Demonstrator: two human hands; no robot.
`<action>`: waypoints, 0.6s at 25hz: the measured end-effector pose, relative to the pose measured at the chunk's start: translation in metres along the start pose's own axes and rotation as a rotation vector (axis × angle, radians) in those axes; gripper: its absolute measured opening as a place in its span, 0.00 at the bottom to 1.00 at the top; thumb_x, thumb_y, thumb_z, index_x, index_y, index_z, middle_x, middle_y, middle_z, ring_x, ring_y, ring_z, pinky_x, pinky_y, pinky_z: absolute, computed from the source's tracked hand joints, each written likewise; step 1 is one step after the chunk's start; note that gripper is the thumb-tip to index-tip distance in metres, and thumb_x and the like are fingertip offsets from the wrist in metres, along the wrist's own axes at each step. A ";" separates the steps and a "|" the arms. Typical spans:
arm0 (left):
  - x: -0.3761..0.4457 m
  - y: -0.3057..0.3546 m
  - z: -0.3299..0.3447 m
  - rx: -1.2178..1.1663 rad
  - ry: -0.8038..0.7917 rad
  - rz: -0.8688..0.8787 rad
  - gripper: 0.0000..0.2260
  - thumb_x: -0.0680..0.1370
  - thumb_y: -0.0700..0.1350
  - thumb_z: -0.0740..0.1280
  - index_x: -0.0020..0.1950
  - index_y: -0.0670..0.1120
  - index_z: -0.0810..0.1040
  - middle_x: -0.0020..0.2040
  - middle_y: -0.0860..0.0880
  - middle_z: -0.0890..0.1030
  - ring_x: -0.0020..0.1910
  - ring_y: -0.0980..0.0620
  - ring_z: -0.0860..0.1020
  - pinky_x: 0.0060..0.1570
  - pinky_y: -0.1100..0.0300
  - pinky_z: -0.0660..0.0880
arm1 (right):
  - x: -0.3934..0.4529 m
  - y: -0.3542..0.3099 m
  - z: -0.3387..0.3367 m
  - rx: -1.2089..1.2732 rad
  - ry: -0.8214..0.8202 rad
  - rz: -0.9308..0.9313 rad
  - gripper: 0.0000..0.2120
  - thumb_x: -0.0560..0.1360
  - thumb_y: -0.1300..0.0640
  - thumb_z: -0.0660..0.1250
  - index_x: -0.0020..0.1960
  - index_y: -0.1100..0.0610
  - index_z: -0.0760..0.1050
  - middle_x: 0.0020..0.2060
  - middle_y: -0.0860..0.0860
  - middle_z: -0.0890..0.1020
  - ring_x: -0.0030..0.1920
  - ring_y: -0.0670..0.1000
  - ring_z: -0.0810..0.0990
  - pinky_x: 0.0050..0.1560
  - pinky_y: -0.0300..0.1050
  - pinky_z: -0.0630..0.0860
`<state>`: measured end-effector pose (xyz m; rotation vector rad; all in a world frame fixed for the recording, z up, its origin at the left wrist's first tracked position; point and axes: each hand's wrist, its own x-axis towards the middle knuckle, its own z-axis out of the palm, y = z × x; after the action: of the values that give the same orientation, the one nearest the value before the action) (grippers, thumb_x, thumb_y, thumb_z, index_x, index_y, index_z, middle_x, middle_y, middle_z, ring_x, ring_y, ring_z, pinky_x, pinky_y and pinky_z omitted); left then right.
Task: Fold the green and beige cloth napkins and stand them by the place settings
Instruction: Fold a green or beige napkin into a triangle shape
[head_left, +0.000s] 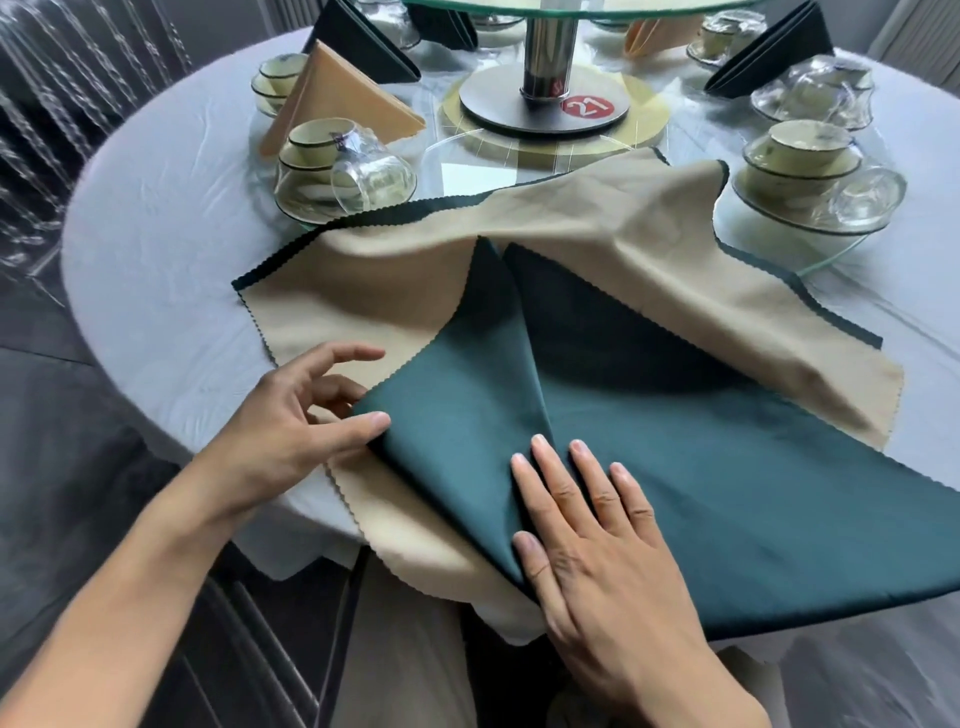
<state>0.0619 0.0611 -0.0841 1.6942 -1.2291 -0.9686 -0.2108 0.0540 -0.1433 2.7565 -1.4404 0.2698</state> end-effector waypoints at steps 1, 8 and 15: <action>0.001 0.000 -0.001 -0.003 0.003 0.014 0.23 0.66 0.50 0.76 0.60 0.61 0.79 0.43 0.52 0.81 0.32 0.57 0.72 0.39 0.66 0.72 | -0.001 0.000 0.000 0.007 -0.005 0.004 0.28 0.83 0.44 0.39 0.75 0.53 0.65 0.74 0.49 0.67 0.74 0.55 0.66 0.70 0.56 0.58; 0.003 -0.011 0.000 0.013 0.102 0.114 0.20 0.62 0.58 0.75 0.53 0.57 0.82 0.38 0.52 0.81 0.34 0.54 0.74 0.35 0.64 0.69 | 0.000 0.000 -0.001 0.008 0.010 0.000 0.28 0.83 0.44 0.41 0.76 0.52 0.64 0.75 0.49 0.66 0.74 0.55 0.65 0.70 0.56 0.58; 0.002 -0.011 0.005 -0.019 0.048 0.094 0.12 0.70 0.47 0.79 0.52 0.52 0.83 0.33 0.49 0.80 0.31 0.51 0.70 0.36 0.59 0.68 | -0.001 0.000 0.001 0.008 0.044 -0.006 0.28 0.83 0.44 0.40 0.75 0.52 0.65 0.74 0.49 0.67 0.74 0.55 0.66 0.69 0.56 0.59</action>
<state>0.0619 0.0602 -0.0967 1.6209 -1.2526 -0.8753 -0.2107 0.0545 -0.1449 2.7422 -1.4240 0.3353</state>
